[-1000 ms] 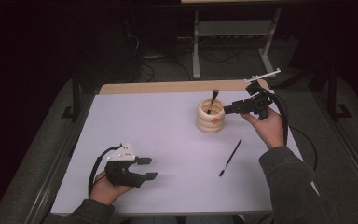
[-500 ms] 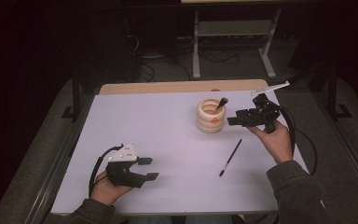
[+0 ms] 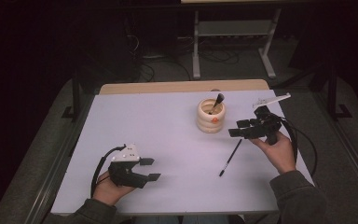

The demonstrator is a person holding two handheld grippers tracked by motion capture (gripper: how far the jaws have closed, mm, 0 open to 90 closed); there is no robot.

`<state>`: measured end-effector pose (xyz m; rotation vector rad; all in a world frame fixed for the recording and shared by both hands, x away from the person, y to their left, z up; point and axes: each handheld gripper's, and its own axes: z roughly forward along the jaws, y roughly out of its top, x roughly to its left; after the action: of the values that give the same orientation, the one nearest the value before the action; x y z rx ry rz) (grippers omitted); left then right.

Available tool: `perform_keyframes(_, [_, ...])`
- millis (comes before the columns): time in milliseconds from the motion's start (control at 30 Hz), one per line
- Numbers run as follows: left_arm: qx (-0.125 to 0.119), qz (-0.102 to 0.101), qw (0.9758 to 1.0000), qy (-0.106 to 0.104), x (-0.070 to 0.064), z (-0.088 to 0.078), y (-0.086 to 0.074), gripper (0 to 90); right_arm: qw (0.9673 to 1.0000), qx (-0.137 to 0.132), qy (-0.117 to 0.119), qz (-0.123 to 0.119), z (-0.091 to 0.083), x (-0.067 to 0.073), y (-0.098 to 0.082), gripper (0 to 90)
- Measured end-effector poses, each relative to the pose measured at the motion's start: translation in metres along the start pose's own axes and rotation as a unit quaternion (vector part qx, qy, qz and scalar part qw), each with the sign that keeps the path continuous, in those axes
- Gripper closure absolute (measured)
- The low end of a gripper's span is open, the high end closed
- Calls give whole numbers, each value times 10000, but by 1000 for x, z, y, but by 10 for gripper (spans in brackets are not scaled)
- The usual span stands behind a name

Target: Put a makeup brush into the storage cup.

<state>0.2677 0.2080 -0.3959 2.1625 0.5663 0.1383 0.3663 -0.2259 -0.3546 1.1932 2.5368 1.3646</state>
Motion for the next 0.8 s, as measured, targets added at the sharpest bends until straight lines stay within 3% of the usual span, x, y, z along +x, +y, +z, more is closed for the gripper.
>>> perform_keyframes(333, [-3,66,10000,32,0,-2,1,399,9999,41,63,-128,-3,5,-9,351])
perform_keyframes(800, [-34,8,10000,-27,-1,2,1,399,9993,178,99,-298,-1,7,-16,350])
